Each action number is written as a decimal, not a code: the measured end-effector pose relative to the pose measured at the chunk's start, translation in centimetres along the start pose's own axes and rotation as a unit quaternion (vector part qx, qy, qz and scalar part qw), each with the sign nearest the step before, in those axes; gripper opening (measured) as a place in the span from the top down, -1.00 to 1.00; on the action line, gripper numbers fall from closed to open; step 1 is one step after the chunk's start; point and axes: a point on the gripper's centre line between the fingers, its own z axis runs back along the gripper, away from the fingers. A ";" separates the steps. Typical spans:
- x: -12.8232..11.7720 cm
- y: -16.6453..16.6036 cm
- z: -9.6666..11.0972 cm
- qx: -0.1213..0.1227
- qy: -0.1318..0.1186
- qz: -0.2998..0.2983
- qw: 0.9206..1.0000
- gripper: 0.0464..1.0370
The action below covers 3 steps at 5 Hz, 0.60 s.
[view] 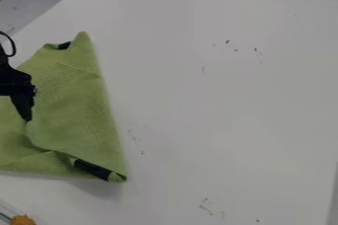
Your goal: Unfold the fabric from left to right
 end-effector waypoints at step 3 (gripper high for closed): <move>-0.8 -2.1 -2.3 -0.016 0.020 -0.003 1.000 -0.93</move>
